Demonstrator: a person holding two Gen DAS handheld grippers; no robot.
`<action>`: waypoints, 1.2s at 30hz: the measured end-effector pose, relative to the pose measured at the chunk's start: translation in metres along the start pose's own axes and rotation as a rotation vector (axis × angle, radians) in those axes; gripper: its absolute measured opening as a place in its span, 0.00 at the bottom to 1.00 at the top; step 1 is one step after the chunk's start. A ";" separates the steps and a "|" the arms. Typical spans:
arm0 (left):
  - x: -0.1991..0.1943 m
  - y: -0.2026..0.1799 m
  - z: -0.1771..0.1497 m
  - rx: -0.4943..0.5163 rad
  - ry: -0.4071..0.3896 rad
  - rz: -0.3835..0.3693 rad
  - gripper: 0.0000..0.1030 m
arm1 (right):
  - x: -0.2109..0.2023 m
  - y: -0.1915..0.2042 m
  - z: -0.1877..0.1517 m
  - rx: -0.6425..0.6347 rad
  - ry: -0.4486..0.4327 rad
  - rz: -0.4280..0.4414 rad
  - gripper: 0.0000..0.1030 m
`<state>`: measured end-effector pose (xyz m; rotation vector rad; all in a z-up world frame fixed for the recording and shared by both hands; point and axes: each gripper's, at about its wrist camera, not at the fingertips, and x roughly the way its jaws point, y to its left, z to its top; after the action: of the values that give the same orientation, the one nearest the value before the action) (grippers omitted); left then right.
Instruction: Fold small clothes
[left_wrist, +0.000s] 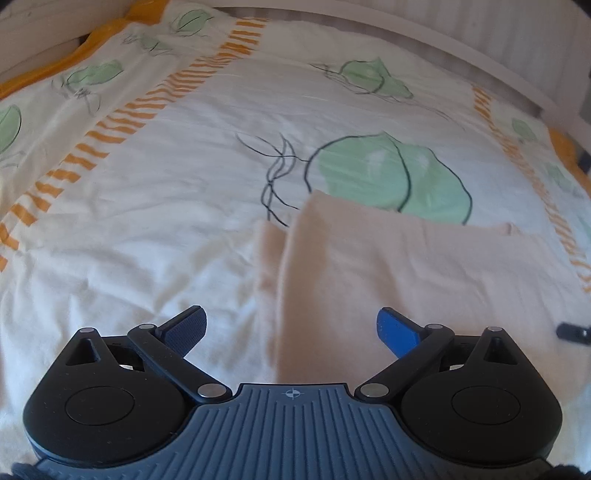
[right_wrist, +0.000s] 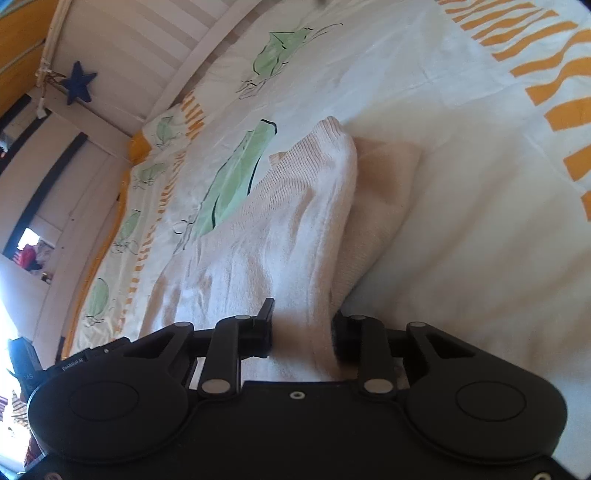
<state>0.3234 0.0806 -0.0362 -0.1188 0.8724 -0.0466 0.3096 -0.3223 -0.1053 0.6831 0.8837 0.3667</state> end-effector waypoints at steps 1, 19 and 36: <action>0.001 0.005 0.003 -0.015 0.001 -0.004 0.97 | -0.001 0.008 0.002 -0.012 -0.002 -0.025 0.34; -0.029 0.069 0.038 -0.139 -0.051 -0.096 0.97 | 0.082 0.188 -0.020 -0.238 0.067 0.052 0.33; -0.021 0.080 0.041 -0.183 -0.018 -0.127 0.97 | 0.140 0.256 -0.086 -0.561 0.078 -0.073 0.33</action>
<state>0.3406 0.1649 -0.0038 -0.3455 0.8490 -0.0843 0.3179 -0.0230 -0.0504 0.1192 0.8253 0.5506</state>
